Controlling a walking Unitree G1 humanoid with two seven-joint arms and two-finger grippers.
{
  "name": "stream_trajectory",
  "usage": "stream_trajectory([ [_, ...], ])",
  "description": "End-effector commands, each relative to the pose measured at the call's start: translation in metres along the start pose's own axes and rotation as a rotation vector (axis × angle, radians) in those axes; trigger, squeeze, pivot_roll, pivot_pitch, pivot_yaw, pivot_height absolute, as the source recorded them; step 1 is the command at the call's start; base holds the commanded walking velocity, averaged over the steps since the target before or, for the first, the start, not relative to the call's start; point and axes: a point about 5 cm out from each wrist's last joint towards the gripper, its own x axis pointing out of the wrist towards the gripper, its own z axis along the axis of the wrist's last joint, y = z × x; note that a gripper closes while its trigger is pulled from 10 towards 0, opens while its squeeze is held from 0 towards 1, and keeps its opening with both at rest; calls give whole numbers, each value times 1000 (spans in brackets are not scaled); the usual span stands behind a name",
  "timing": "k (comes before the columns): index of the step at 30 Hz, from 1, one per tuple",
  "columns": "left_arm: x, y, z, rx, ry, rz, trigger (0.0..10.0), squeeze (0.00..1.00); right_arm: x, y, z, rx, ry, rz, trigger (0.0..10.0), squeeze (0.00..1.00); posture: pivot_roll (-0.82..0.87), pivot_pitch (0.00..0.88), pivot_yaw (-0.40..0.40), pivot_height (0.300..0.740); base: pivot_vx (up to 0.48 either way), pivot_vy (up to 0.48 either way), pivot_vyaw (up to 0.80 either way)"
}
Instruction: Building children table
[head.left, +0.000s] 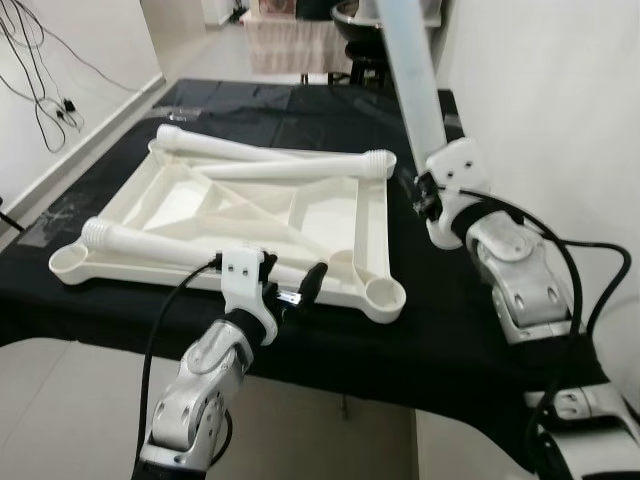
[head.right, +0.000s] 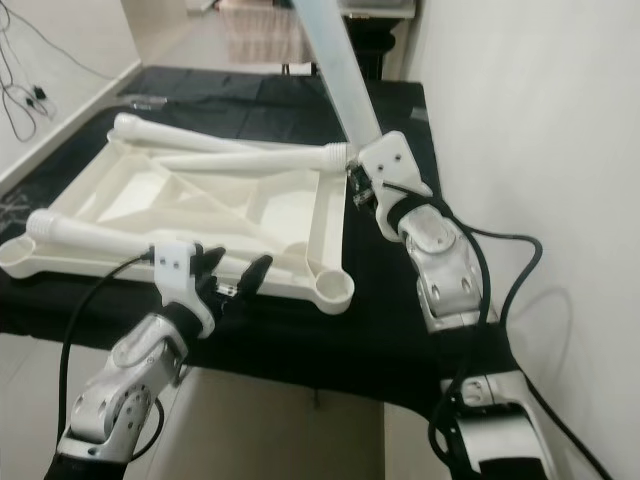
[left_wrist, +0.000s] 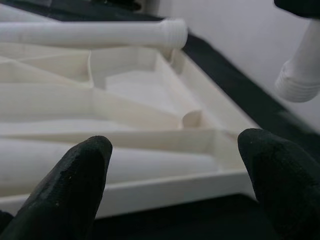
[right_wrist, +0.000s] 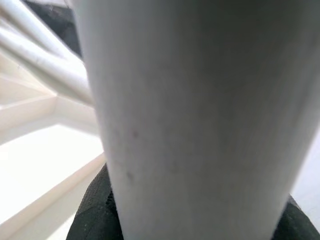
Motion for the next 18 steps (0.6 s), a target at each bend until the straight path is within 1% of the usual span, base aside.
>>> stream_trajectory([
  [1,-4,3,-9,37,43,-12,10000,0,-2,8,-6,13,47,47,10000,0,-15,122,-37,740,0,0,0],
  [3,-5,5,-12,56,56,-16,10000,0,-3,13,-9,48,79,76,10000,0,-15,122,-37,740,0,0,0],
  [4,-7,7,-14,64,63,-13,10000,0,-3,19,-10,76,86,106,10000,0,-18,125,-35,740,0,0,0],
  [6,-8,10,-16,74,71,-9,10000,0,-4,24,-10,103,92,140,10000,0,-18,125,-35,740,0,0,0],
  [7,-8,10,-16,76,74,-10,10000,0,-5,28,-10,144,100,163,10000,0,-17,127,-35,740,0,0,0],
  [9,-8,9,-16,77,75,-12,10000,0,-5,32,-10,187,112,186,10000,0,-17,127,-35,740,0,0,0],
  [11,-9,8,-16,87,75,-18,10000,0,-5,38,-8,306,125,224,10000,0,-14,130,-35,740,0,0,0],
  [12,-9,8,-16,88,75,-18,10000,0,-5,40,-4,383,114,238,10000,0,-13,132,-36,740,0,0,0],
  [13,-9,8,-16,88,75,-18,10000,0,-5,40,-1,431,105,247,10000,0,-14,132,-36,740,0,0,0],
  [14,-9,8,-16,88,75,-18,10000,0,-5,41,2,462,100,255,10000,0,-14,132,-36,740,0,0,0],
  [16,-9,9,-16,89,75,-18,10000,0,-5,41,3,478,98,259,10000,0,-14,132,-36,740,0,0,0],
  [17,-9,9,-16,89,75,-19,10000,0,-4,40,11,561,59,267,10000,0,-13,134,-36,740,0,0,0],
  [18,-8,9,-16,90,74,-20,10000,0,-3,38,22,683,-1,280,10000,0,-13,134,-34,740,0,0,0],
])
